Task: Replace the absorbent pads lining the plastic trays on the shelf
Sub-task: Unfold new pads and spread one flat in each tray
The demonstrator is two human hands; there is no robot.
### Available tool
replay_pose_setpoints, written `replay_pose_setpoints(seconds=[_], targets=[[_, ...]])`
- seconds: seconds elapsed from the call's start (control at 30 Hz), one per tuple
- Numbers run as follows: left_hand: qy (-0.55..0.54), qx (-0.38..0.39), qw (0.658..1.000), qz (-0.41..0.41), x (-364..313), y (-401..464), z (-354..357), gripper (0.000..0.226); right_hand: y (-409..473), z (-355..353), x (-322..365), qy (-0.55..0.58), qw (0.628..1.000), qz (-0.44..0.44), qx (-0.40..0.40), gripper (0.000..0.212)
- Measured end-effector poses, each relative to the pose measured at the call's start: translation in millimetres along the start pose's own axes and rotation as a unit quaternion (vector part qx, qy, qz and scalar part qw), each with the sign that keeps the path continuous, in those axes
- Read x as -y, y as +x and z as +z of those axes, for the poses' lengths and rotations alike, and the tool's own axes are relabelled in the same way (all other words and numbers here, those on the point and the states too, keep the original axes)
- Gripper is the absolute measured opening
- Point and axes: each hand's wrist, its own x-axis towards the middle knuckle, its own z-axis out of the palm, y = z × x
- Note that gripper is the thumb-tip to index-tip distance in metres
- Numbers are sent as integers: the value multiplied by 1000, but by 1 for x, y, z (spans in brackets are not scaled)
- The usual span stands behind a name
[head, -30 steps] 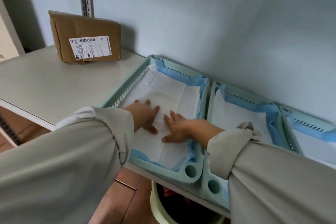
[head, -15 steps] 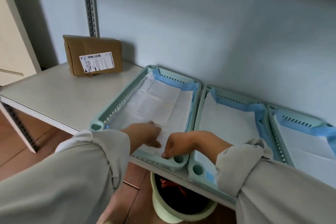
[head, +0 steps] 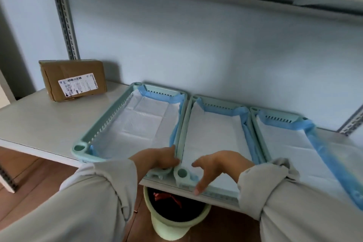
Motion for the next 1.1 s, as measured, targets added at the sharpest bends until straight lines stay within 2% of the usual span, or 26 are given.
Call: replay_pose_setpoints(seconds=[0.1,0.2,0.47,0.57,0.63,0.73,0.8,0.87,0.97,1.03,1.1], targets=[[-12,-17,1000,7,-2,-4,4,53,-14,24,-9,18,999,7,30,67],[-18,-20,999,21,0,-7,3,47,-19,36,-12,57,998,-6,-1,53],[-33,32,999,-12,-3,2,-1,59,-9,39,-17,52,998,10,-40,49],[-33,62,997,-40,-9,-3,-7,59,-9,41,-16,67,997,19,-38,56],[16,61,997,-49,-19,1,-15,56,-15,37,-22,97,993,26,-63,64],[125,-48,991,0,-45,9,-19,58,-33,26,-39,115,981,53,-147,63],[135,-88,985,59,-66,8,-13,61,-44,21,-54,115,971,77,-193,55],[150,-77,979,115,-86,2,1,58,-53,26,-76,119,959,117,-228,49],[190,-39,971,138,-95,-4,32,53,-65,52,-115,143,931,205,-266,37],[210,-27,968,136,-91,-8,50,52,-74,73,-134,194,917,244,-250,36],[215,-15,969,121,-85,-16,62,51,-79,92,-141,224,923,250,-190,46]])
